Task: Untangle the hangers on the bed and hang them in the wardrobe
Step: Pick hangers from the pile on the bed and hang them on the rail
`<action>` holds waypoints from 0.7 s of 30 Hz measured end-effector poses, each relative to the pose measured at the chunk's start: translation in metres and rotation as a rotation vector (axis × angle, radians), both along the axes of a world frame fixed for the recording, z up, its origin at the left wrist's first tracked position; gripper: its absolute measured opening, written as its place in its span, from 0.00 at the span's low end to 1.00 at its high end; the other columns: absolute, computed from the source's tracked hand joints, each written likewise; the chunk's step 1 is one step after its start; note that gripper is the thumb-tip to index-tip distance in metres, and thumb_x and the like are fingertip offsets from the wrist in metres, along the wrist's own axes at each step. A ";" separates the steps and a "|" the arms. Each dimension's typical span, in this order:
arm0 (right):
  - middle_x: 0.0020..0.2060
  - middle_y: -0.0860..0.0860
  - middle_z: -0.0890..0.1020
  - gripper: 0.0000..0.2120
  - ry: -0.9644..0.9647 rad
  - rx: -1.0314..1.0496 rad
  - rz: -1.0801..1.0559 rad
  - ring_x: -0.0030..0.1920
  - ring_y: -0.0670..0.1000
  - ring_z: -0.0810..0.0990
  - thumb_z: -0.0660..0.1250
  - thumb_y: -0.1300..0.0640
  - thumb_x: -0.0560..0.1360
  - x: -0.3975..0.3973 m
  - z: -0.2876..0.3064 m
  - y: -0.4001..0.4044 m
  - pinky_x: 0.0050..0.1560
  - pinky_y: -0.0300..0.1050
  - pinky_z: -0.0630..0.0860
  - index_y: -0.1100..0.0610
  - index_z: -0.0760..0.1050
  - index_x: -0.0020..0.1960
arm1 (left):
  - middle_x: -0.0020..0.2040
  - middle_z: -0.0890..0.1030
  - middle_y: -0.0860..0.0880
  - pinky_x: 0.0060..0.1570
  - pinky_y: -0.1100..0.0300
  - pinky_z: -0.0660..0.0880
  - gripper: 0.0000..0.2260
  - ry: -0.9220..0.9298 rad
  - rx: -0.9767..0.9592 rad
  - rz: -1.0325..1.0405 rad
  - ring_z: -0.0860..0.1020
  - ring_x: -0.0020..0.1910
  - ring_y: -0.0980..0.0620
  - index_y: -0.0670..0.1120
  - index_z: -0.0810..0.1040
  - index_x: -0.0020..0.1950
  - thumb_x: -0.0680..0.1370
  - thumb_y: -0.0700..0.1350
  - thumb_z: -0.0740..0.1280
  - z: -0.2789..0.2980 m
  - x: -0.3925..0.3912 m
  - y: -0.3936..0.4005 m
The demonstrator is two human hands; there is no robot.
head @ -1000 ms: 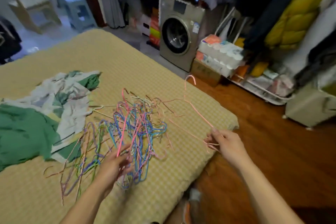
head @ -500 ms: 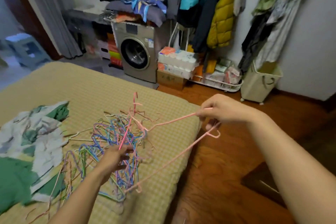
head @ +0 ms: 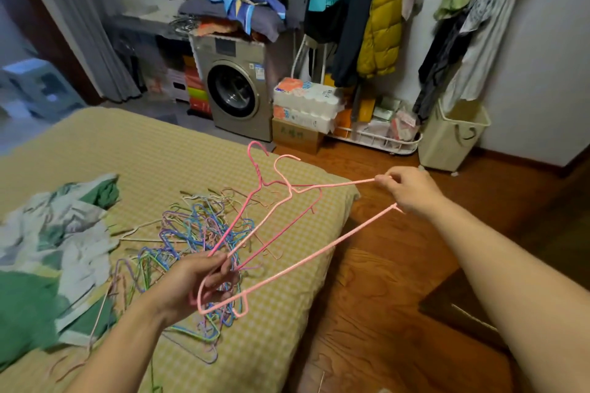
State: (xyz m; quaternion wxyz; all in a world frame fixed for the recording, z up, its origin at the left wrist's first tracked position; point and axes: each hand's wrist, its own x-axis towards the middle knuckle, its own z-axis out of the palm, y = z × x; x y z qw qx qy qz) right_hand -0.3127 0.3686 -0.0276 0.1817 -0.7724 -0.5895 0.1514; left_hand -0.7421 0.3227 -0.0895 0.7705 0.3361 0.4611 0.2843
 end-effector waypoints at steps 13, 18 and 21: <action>0.58 0.58 0.73 0.22 1.395 -0.725 -0.511 0.56 0.63 0.80 0.59 0.35 0.79 -0.127 -0.102 -0.090 0.48 0.62 0.80 0.53 0.68 0.60 | 0.22 0.69 0.50 0.25 0.65 0.65 0.13 0.501 0.023 -0.113 0.70 0.22 0.51 0.45 0.73 0.34 0.78 0.41 0.61 -0.028 0.178 -0.016; 0.36 0.57 0.78 0.18 1.503 -0.383 -0.781 0.36 0.56 0.79 0.65 0.43 0.77 -0.086 -0.095 -0.144 0.43 0.50 0.77 0.59 0.80 0.48 | 0.35 0.84 0.42 0.32 0.57 0.76 0.12 0.383 0.031 -0.302 0.82 0.32 0.45 0.40 0.83 0.46 0.80 0.43 0.61 -0.026 0.264 -0.065; 0.34 0.59 0.80 0.14 1.447 -0.172 -0.902 0.34 0.59 0.80 0.64 0.49 0.78 -0.035 -0.085 -0.184 0.37 0.53 0.79 0.58 0.82 0.48 | 0.38 0.84 0.42 0.38 0.51 0.79 0.11 0.312 0.038 -0.484 0.83 0.37 0.44 0.40 0.82 0.52 0.78 0.45 0.64 -0.022 0.318 -0.089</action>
